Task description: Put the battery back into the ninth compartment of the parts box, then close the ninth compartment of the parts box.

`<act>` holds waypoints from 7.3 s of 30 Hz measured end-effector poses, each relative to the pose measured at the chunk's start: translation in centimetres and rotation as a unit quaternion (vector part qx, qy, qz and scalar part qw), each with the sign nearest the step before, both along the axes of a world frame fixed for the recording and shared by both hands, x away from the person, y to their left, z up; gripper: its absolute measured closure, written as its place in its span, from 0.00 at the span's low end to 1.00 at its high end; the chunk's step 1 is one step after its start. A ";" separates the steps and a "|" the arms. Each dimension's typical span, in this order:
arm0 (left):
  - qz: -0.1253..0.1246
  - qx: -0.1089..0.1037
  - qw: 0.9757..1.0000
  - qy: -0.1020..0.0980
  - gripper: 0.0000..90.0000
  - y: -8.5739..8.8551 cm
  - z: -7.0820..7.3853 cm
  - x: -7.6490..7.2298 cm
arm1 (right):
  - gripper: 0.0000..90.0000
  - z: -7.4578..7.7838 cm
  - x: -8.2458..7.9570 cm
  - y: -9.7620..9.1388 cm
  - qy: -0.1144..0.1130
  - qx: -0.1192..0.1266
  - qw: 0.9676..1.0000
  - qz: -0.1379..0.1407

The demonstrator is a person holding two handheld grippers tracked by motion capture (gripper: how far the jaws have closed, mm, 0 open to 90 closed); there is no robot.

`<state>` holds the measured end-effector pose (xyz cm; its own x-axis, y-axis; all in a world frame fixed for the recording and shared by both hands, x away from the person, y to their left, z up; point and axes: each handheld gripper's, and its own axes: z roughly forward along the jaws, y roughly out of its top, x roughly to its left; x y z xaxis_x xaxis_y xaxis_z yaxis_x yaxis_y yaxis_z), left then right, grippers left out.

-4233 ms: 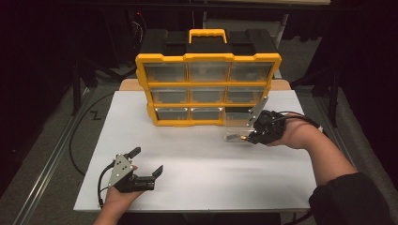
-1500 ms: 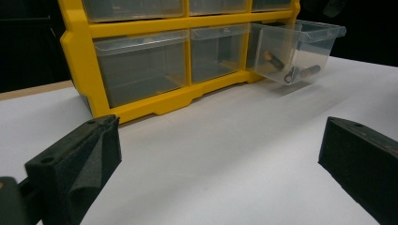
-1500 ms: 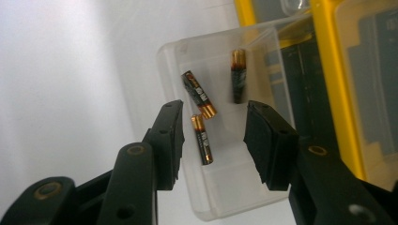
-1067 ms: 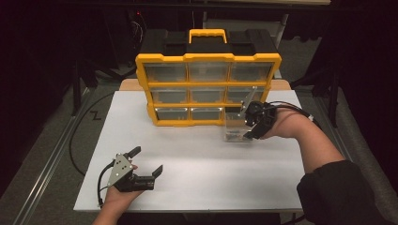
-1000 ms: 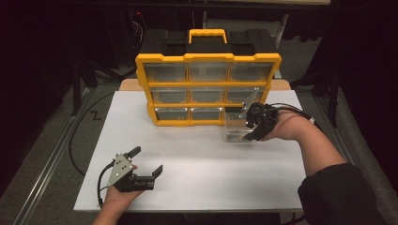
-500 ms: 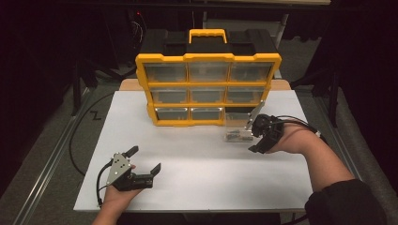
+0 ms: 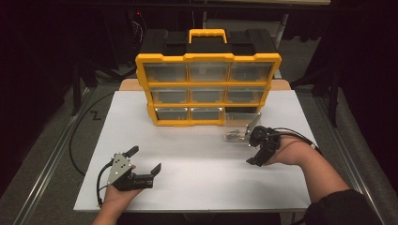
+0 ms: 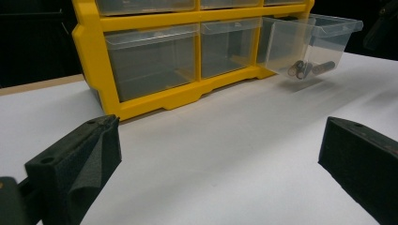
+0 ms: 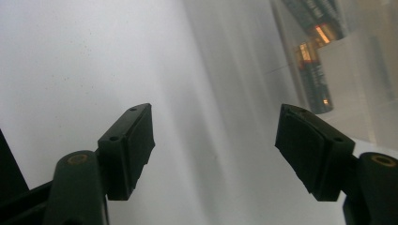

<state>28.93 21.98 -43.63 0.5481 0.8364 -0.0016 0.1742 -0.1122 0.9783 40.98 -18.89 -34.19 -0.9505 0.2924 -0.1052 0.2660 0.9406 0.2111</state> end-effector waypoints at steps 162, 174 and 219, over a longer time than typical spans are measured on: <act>0.025 0.026 0.999 0.013 0.00 -1.1 0.3 0.5 | 1.00 -8.0 -4.5 -3.3 -0.250 0.357 0.869 -0.236; 0.028 0.024 0.999 0.007 0.00 -1.0 0.3 0.4 | 1.00 -7.9 -2.9 -2.7 -0.261 0.356 0.865 -0.238; 0.032 0.018 0.999 0.005 0.00 -0.7 0.3 0.3 | 1.00 -7.1 -1.7 -2.3 -0.282 0.370 0.853 -0.236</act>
